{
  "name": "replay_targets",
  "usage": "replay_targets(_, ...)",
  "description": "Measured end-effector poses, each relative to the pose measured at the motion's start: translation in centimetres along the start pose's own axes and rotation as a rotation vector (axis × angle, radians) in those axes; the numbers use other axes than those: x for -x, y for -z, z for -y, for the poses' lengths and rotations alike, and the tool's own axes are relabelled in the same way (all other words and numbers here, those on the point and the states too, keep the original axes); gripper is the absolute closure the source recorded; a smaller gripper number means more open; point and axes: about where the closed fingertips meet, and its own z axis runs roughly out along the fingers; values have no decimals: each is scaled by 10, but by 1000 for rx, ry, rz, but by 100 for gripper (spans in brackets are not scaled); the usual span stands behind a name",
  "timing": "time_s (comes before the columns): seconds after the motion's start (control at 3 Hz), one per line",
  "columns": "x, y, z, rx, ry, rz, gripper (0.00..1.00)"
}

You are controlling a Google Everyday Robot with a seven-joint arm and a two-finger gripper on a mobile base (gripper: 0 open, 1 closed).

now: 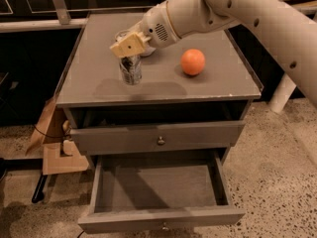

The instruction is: Pick redbull can from middle drawer and place on counter

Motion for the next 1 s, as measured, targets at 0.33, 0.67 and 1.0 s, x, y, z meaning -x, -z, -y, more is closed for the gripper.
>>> replay_targets(0.33,-7,-11,16,6,-52,31,100)
replay_targets(0.67,-14,-18,25,9,-82,47,100)
replay_targets(1.0,-22,-24,29,13,-104,55,100)
